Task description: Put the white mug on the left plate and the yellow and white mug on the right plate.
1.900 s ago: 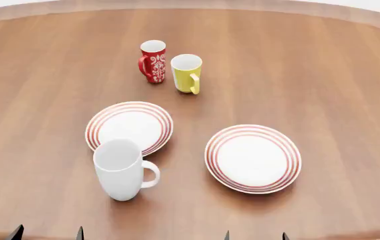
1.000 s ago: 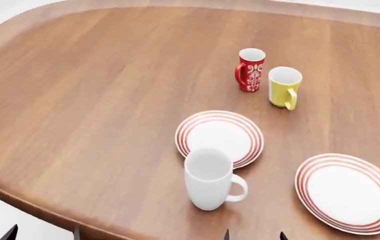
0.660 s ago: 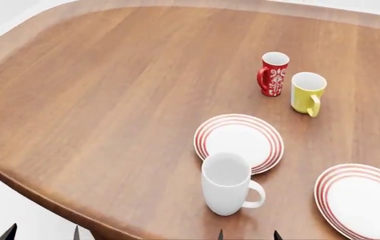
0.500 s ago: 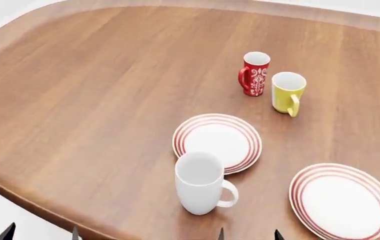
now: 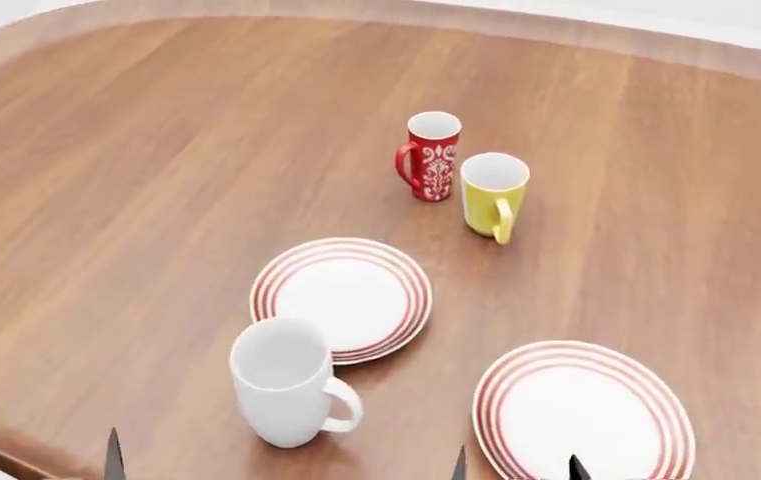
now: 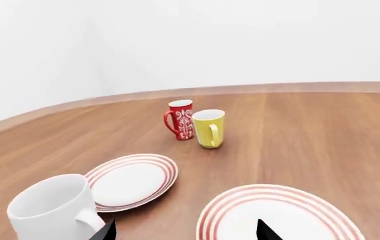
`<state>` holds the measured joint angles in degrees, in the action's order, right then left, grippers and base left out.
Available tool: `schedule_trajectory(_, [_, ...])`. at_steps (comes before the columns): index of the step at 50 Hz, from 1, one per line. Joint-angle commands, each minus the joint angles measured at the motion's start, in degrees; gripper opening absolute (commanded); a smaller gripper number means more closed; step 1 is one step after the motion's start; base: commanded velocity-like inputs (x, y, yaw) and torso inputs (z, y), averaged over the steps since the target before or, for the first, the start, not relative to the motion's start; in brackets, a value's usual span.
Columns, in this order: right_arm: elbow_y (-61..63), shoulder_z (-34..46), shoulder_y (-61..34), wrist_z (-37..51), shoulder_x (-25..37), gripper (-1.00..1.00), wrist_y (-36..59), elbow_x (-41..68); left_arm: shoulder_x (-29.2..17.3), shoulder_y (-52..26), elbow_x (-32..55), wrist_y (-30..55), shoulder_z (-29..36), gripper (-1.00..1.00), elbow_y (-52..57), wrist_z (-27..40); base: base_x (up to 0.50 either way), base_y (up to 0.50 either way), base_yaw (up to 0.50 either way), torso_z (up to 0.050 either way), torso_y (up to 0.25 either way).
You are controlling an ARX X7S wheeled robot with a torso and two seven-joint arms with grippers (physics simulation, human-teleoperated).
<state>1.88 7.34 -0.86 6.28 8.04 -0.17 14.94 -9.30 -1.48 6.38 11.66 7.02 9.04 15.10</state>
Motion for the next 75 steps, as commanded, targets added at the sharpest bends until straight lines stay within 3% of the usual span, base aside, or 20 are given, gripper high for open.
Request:
schedule_trajectory(1, [-0.04, -0.41, 0.05, 0.95, -1.09, 1.0, -0.08, -2.65, -2.5, -0.29, 6.08, 3.61, -10.03, 1.0, 5.16, -1.16, 0.48, 0.15, 0.0, 0.0, 0.0])
schedule_trajectory(9, [0.26, 0.35, 0.33, 1.48, -0.56, 1.0, -0.18, -3.01, -5.15, 3.53, 9.53, 6.53, -16.8, 1.0, 14.46, 0.84, 0.48, 0.15, 0.0, 0.0, 0.0])
schedule_trajectory(33, [-0.23, 2.14, 0.36, 2.62, 0.54, 1.0, -1.19, -3.8, -4.82, 3.79, 9.94, 5.31, -15.5, 1.0, 14.96, 1.2, 0.48, 0.15, 0.0, 0.0, 0.0])
schedule_trajectory(41, [0.15, 2.92, 0.68, 2.84, 1.14, 1.0, -1.03, -4.23, -4.84, 4.08, 10.6, 5.61, -15.78, 1.0, 15.63, 1.59, 0.0, 0.0, 0.0, 0.0, 0.0])
schedule_trajectory(45, [7.17, 9.27, 4.44, -1.01, 6.48, 1.0, 4.09, -9.36, -4.75, 4.4, 10.23, 5.18, -15.82, 1.0, 15.58, 2.05, 0.0, 0.0, 0.0, 0.0, 0.0])
schedule_trajectory(52, [6.81, 9.12, 4.12, 2.52, 6.85, 1.0, 5.35, -13.4, -3.96, 4.91, 10.09, 5.58, -15.11, 1.0, 17.22, 3.21, -0.03, 0.08, 0.0, 0.0, 0.0])
schedule_trajectory(64, [7.32, 7.38, 5.49, 2.02, 8.31, 1.0, 4.02, -10.8, -3.69, 5.75, 10.11, 5.8, -14.74, 1.0, 18.49, 4.29, -0.02, 0.08, 0.0, 0.0, 0.0])
schedule_trajectory(75, [13.71, 9.69, 10.34, -6.79, 16.26, 1.0, 7.49, -7.54, -3.7, 7.62, 11.09, 6.34, -15.23, 1.0, 20.95, 5.11, 0.0, 0.0, 0.0, 0.0, 0.0])
